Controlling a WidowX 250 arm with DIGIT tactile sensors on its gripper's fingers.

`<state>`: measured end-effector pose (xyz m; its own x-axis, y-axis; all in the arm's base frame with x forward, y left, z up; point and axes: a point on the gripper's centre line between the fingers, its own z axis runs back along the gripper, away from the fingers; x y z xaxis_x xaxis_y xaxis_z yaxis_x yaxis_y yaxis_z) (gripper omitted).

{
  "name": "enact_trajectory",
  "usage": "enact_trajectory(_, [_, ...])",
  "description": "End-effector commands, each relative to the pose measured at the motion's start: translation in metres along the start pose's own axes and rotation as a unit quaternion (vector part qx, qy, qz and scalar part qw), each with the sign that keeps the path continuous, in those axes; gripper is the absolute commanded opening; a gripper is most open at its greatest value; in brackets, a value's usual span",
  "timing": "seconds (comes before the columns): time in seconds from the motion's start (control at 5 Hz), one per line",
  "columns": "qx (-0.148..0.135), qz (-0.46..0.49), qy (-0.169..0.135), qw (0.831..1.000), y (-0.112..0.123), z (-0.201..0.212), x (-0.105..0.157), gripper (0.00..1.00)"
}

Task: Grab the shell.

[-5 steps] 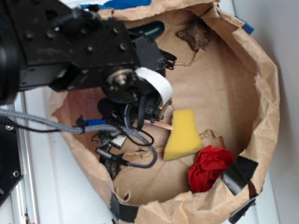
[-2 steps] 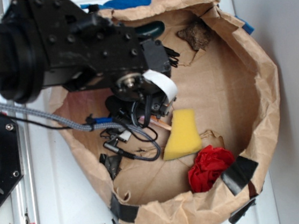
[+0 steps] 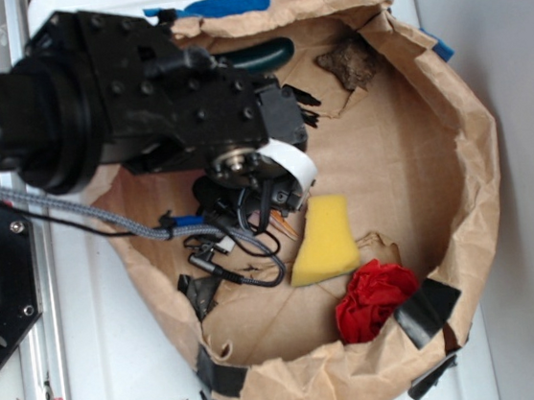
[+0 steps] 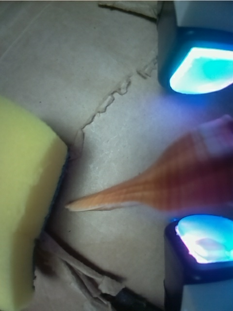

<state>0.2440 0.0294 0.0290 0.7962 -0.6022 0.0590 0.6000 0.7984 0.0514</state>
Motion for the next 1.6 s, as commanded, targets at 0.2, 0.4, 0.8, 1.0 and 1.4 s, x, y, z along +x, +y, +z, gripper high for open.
enact_trajectory(0.2, [-0.003, -0.021, -0.015, 1.000, -0.008, 0.004, 0.013, 0.00])
enact_trajectory(0.4, [-0.003, -0.021, -0.014, 1.000, -0.007, 0.004, 0.013, 0.00])
enact_trajectory(0.8, [-0.007, 0.004, -0.014, 1.000, -0.002, 0.024, 0.014, 0.00])
enact_trajectory(1.0, [-0.029, 0.064, -0.028, 0.997, 0.007, 0.062, 0.017, 0.00])
enact_trajectory(1.4, [0.003, 0.248, -0.028, 0.968, 0.012, 0.125, 0.020, 0.00])
